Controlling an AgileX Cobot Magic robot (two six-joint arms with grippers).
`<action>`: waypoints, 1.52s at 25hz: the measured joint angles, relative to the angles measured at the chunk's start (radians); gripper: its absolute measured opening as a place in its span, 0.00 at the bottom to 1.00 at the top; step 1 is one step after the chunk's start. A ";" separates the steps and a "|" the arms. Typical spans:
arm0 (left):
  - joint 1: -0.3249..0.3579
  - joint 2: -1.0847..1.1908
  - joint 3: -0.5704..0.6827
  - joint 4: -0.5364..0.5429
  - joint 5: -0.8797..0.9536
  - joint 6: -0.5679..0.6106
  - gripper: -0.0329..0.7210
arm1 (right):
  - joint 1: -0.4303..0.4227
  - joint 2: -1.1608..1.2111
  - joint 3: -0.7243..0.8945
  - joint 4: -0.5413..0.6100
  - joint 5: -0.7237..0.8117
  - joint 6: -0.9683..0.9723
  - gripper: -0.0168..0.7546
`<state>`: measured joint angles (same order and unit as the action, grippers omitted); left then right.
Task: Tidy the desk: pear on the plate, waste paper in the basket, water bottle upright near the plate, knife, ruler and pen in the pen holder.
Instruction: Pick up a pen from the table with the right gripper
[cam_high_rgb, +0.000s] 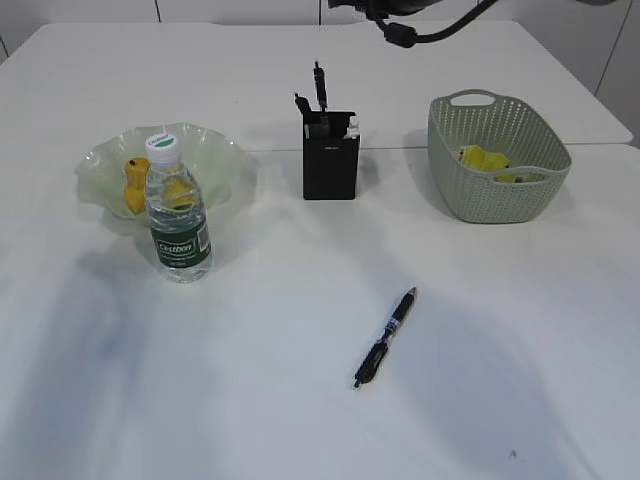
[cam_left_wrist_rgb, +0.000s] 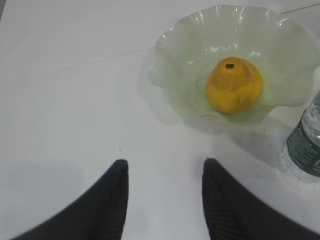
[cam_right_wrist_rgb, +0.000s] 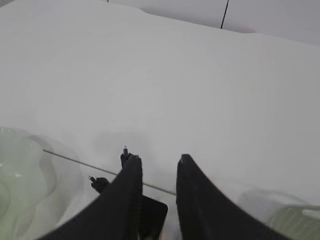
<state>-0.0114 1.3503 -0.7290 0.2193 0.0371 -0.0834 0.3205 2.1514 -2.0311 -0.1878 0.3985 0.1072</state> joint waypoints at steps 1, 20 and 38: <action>-0.002 0.000 0.000 -0.011 0.000 0.000 0.50 | 0.000 -0.010 0.000 0.000 0.021 0.000 0.26; -0.230 -0.030 0.000 -0.110 0.026 0.000 0.49 | 0.000 -0.174 0.000 0.003 0.276 0.002 0.26; -0.396 -0.030 -0.020 -0.149 -0.037 0.000 0.49 | 0.000 -0.184 0.000 0.005 0.348 0.002 0.26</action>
<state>-0.4069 1.3204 -0.7492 0.0707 0.0000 -0.0834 0.3205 1.9678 -2.0311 -0.1832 0.7466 0.1090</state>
